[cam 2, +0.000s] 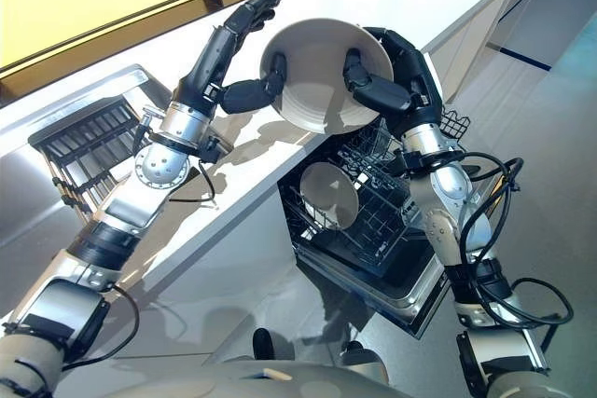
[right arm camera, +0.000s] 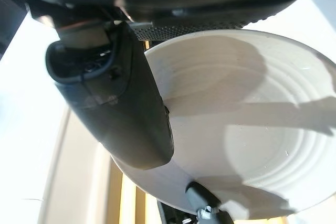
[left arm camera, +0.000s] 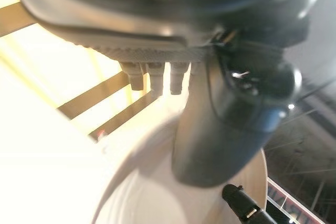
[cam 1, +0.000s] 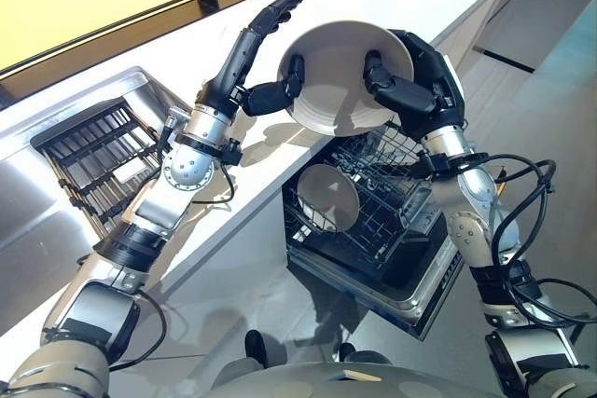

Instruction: Pick up plates and place into dishwasher.

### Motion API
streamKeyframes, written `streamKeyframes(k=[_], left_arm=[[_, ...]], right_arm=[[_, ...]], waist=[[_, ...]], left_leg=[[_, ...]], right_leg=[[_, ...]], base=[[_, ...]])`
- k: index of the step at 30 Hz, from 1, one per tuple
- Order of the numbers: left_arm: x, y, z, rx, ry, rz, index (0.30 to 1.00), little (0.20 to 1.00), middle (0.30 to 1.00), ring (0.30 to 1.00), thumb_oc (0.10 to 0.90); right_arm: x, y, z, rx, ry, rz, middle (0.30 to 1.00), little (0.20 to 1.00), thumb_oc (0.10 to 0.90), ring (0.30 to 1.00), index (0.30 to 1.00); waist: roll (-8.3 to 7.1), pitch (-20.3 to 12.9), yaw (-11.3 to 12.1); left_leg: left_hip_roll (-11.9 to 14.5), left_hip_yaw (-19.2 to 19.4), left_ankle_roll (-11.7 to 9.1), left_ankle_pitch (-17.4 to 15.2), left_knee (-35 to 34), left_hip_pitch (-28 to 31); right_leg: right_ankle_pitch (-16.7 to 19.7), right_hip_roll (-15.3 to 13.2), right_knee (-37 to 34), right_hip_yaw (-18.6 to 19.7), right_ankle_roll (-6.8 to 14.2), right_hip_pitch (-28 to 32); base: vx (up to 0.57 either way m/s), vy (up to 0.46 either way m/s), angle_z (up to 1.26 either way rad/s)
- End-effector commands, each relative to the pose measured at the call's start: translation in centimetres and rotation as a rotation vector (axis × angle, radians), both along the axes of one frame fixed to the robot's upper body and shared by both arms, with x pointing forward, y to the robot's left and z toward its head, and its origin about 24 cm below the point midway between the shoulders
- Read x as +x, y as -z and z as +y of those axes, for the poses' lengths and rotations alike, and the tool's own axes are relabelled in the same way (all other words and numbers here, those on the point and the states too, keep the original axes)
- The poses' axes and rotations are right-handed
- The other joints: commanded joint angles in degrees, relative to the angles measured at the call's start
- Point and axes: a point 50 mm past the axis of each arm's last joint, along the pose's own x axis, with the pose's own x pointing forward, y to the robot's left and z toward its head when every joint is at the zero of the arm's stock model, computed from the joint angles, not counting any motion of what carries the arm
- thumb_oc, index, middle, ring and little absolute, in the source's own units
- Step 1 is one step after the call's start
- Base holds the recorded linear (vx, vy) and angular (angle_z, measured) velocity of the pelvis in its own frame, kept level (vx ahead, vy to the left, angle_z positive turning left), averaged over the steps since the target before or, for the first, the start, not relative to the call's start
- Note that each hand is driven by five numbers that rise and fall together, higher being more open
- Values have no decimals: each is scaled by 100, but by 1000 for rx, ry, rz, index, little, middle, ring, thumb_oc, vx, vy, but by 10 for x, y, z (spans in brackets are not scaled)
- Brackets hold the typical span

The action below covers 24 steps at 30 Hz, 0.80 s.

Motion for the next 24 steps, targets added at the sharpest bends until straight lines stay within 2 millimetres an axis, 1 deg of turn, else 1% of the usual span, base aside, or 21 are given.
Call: streamKeyframes(k=[1, 4, 6, 9, 12, 14, 16, 17, 21, 22, 24], left_arm=[[-16, -46, 14, -140, 74, -155, 900, 900, 900, 900, 800], [-28, -54, 16, -204, 157, -164, 900, 900, 900, 900, 800], [-34, -56, 16, -245, 220, -156, 900, 900, 900, 900, 800], [-46, -57, 12, -322, 355, -123, 900, 900, 900, 900, 800], [-57, -62, 7, -385, 461, -144, 900, 900, 900, 900, 800], [-64, -65, 4, -425, 520, -169, 900, 900, 900, 900, 800], [-71, -64, 5, -469, 573, -186, 900, 900, 900, 900, 800], [-72, -62, 5, -491, 606, -167, 900, 900, 900, 900, 800], [-75, -49, 0, -532, 748, -47, 900, 900, 900, 900, 800], [-78, -41, -6, -533, 821, 26, 900, 900, 900, 900, 800], [-80, -28, -13, -535, 904, 142, 900, 900, 900, 900, 800]], right_arm=[[-18, -65, -10, -9, 62, -362, 300, 200, 100, 300, 300], [-20, -65, -17, -40, 118, -370, 300, 200, 100, 300, 300], [-21, -64, -21, -57, 164, -376, 300, 200, 100, 300, 300], [-21, -65, -29, -86, 241, -392, 300, 200, 100, 300, 300], [-21, -68, -36, -116, 320, -409, 300, 200, 100, 300, 300], [-21, -69, -42, -132, 382, -417, 300, 200, 100, 300, 300], [-22, -70, -53, -164, 492, -439, 300, 200, 100, 300, 300], [-23, -70, -58, -187, 550, -451, 300, 200, 100, 300, 300], [-25, -69, -73, -221, 666, -450, 300, 200, 100, 300, 300], [-27, -70, -81, -255, 732, -451, 300, 200, 100, 300, 300], [-28, -68, -92, -304, 821, -447, 300, 200, 100, 300, 300]], waist=[[133, -565, 245], [139, -566, 302], [143, -570, 333], [136, -569, 385], [129, -566, 414], [118, -562, 436], [95, -565, 461], [84, -569, 471], [68, -569, 486], [65, -556, 493], [74, -549, 517]], left_leg=[[-202, -104, 1, -834, 14, 438], [-206, -157, 0, -830, 14, 426], [-205, -181, -1, -835, 14, 415], [-203, -215, -6, -839, 14, 407], [-209, -253, -2, -838, 14, 397], [-215, -273, 6, -841, 14, 393], [-209, -268, 3, -843, 14, 389], [-208, -273, 5, -846, 14, 386], [-202, -267, 10, -853, 14, 380], [-202, -273, 15, -852, 14, 372], [-200, -277, 22, -852, 14, 364]], right_leg=[[472, 274, 19, -283, 64, -433], [472, 264, 19, -325, 64, -427], [463, 258, 19, -345, 63, -425], [453, 251, 19, -380, 57, -414], [454, 251, 19, -401, 51, -413], [451, 249, 19, -416, 46, -407], [448, 240, 19, -436, 52, -399], [444, 240, 19, -438, 50, -399], [452, 245, 19, -430, 43, -412], [457, 251, 19, -423, 40, -419], [462, 257, 19, -416, 33, -424]], base=[[-17, -8, 6], [-10, -4, 8], [-10, -1, 8], [-5, -1, 2], [-13, -5, 6], [-6, -11, 4], [-2, -18, 7], [1, -21, 6], [0, -10, 2], [0, 0, 0], [0, 0, 0]])
